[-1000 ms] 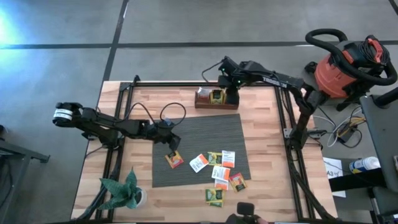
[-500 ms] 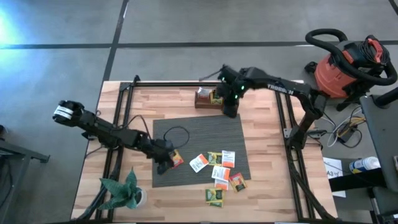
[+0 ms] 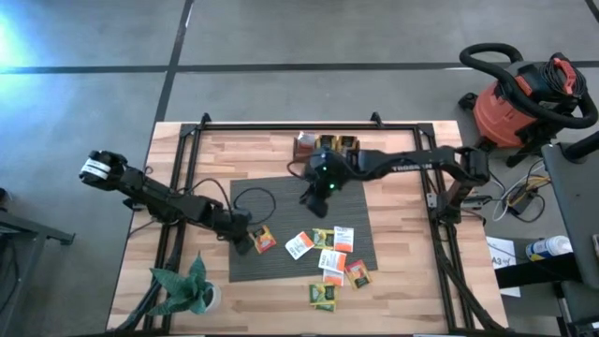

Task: Pick & Place Tea
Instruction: Put the orange tea bag into the right section of the wooden organizer

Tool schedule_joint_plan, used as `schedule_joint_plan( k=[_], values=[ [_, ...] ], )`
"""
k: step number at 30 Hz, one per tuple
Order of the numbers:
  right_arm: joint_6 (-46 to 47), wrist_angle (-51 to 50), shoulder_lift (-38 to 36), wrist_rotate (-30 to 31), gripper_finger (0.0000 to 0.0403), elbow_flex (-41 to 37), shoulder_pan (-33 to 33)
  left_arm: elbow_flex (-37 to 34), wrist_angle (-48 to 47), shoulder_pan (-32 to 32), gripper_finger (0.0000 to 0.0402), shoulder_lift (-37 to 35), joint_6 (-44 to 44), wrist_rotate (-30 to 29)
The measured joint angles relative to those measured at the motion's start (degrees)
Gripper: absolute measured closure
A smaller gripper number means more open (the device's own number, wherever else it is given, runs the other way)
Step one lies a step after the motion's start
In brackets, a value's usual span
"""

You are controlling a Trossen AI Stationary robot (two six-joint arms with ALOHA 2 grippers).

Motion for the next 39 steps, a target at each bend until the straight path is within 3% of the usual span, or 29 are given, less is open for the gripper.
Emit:
schedule_joint_plan(
  k=[3,6,19,23,26,29,32,35,39],
  values=[
    [7.2,11.2,0.8,0.1,0.0326,-3.4,1.0,-0.1,0.1,0.1,0.0333,0.0,-0.1,0.0],
    [10.9,15.4,2.3,0.2,0.0326,-4.8,1.6,-0.7,2.0,0.3,0.0333,0.0,0.9,-0.7],
    [11.2,15.6,8.6,0.2,0.0321,-5.0,3.5,-4.0,12.8,7.3,0.0333,0.0,10.9,-9.2],
    [12.9,15.7,9.6,0.1,0.0325,-4.1,3.5,-4.2,14.1,11.0,0.0333,0.0,13.4,-8.7],
    [17.7,16.1,11.6,-3.9,0.0324,-2.8,3.3,-3.7,13.8,11.5,0.0333,-0.8,12.6,-2.8],
    [20.8,15.8,15.8,-10.4,0.0319,-0.7,3.1,-3.0,15.1,8.6,0.0333,-1.6,11.3,4.9],
    [21.2,15.6,20.8,-12.7,0.0311,2.9,3.1,-3.0,18.9,3.2,0.0333,-1.7,11.4,7.8],
    [21.3,15.9,25.1,-12.7,0.0306,7.5,3.0,-3.3,21.6,-1.8,0.0333,-1.0,11.6,6.2],
    [20.8,15.1,29.1,-12.7,0.0302,13.4,2.4,-3.7,21.8,-5.0,0.0333,1.3,8.1,-1.1]
  ],
)
